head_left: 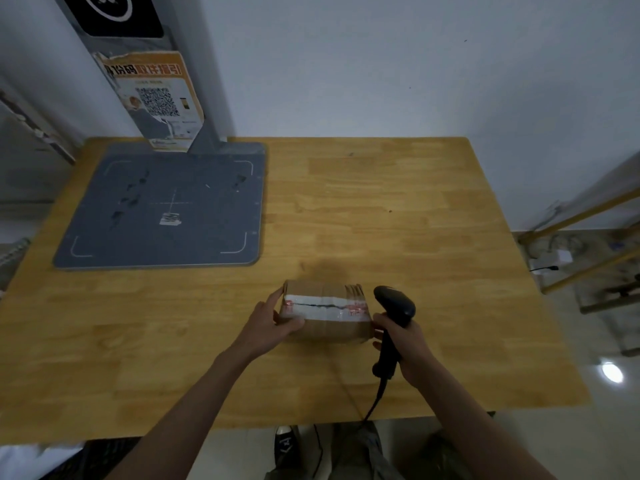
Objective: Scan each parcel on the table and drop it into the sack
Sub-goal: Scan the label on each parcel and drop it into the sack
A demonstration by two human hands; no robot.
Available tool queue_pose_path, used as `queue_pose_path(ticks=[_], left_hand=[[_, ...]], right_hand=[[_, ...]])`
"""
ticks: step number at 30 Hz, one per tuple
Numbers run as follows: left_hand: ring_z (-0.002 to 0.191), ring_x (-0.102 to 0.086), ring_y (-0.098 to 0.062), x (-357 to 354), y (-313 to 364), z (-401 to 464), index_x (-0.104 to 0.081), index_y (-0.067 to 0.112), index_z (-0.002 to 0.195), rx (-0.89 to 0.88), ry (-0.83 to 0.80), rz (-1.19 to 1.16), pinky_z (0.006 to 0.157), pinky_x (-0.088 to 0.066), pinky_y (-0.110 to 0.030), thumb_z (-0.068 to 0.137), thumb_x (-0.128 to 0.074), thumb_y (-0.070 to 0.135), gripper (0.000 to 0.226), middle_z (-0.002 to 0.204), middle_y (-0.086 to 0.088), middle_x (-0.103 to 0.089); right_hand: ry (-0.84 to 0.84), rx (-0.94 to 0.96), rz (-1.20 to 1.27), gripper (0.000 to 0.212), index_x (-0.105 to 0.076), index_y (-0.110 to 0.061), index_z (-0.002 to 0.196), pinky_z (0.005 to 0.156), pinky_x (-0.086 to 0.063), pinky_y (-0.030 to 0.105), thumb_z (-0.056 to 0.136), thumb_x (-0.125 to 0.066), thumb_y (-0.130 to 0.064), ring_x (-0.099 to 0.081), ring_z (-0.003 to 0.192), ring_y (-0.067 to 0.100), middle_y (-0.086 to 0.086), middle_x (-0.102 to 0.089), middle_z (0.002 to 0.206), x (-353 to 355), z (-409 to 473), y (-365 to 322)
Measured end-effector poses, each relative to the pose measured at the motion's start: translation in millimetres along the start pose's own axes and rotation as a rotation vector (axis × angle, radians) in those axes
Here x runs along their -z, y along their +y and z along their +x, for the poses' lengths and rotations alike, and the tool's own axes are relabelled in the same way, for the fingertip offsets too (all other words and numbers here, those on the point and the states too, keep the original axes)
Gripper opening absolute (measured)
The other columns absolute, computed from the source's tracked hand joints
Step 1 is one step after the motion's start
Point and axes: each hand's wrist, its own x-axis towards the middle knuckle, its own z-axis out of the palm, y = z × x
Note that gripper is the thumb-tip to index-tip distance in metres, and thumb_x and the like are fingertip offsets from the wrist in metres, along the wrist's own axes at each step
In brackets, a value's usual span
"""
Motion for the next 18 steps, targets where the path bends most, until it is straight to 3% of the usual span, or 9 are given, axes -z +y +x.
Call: queue_pose_path(ticks=[3, 7, 10, 12, 14, 16, 18], left_hand=[[0.102, -0.057, -0.01, 1.1, 8.7, -0.4, -0.039, 0.046, 0.141, -0.038, 0.033, -0.017, 0.08, -0.052, -0.027, 0.06, -0.075, 0.068, 0.091, 0.122, 0.003, -0.052], [0.102, -0.056, -0.004, 5.4, 17.2, -10.1, -0.051, 0.043, 0.116, -0.085, 0.073, -0.05, 0.077, -0.045, -0.021, 0.073, -0.081, 0.05, 0.053, 0.11, 0.012, -0.061], [0.104, -0.056, 0.002, 3.6, 5.2, -18.3, -0.057, 0.029, 0.103, -0.05, 0.043, -0.067, 0.09, -0.047, -0.027, 0.079, -0.08, 0.039, 0.035, 0.109, 0.018, -0.064], [0.104, -0.058, 0.0, -1.4, -6.2, -21.9, -0.058, 0.021, 0.101, -0.015, 0.006, -0.057, 0.096, -0.049, -0.034, 0.08, -0.08, 0.039, 0.036, 0.11, 0.016, -0.065], [0.102, -0.061, -0.007, -7.0, -14.3, -23.0, -0.056, 0.016, 0.102, 0.03, -0.032, -0.024, 0.092, -0.053, -0.038, 0.078, -0.08, 0.043, 0.043, 0.109, 0.011, -0.064], [0.099, -0.063, -0.011, -9.7, -19.1, -22.3, -0.055, 0.016, 0.1, 0.072, -0.049, 0.01, 0.082, -0.055, -0.034, 0.075, -0.081, 0.047, 0.048, 0.108, 0.009, -0.065], [0.098, -0.063, -0.01, -10.8, -22.5, -20.5, -0.056, 0.02, 0.099, 0.093, -0.062, 0.032, 0.078, -0.052, -0.028, 0.076, -0.081, 0.048, 0.044, 0.108, 0.009, -0.065]], right_hand=[[0.002, 0.043, -0.028, 0.02, -0.069, -0.005, 0.103, 0.094, -0.054, 0.05, 0.092, -0.072, -0.021, -0.068, 0.105, 0.036, 0.019, -0.073, 0.11, -6.6, -1.1, 0.7], [0.012, 0.103, 0.008, 0.017, -0.071, -0.005, 0.098, 0.087, -0.054, 0.045, 0.093, -0.071, -0.022, -0.067, 0.093, 0.031, 0.014, -0.073, 0.093, -2.8, -5.6, 8.4], [0.008, 0.069, 0.031, 0.014, -0.071, -0.007, 0.091, 0.081, -0.047, 0.041, 0.092, -0.072, -0.021, -0.061, 0.086, 0.027, 0.012, -0.066, 0.086, 2.0, -8.6, 20.6], [-0.002, 0.015, 0.005, 0.016, -0.07, -0.007, 0.092, 0.083, -0.049, 0.043, 0.091, -0.074, -0.022, -0.064, 0.09, 0.031, 0.014, -0.068, 0.091, 1.6, -9.2, 31.7], [-0.012, -0.028, -0.021, 0.018, -0.069, -0.006, 0.094, 0.082, -0.05, 0.043, 0.09, -0.075, -0.022, -0.064, 0.089, 0.031, 0.016, -0.069, 0.094, 0.0, -9.8, 40.8], [-0.024, -0.049, -0.031, 0.017, -0.069, -0.006, 0.093, 0.081, -0.05, 0.043, 0.09, -0.075, -0.022, -0.065, 0.089, 0.029, 0.017, -0.07, 0.097, -1.2, -9.4, 46.6], [-0.032, -0.063, -0.031, 0.018, -0.069, -0.007, 0.094, 0.09, -0.053, 0.048, 0.089, -0.076, -0.022, -0.069, 0.099, 0.03, 0.018, -0.073, 0.104, -1.8, -8.4, 48.8]])
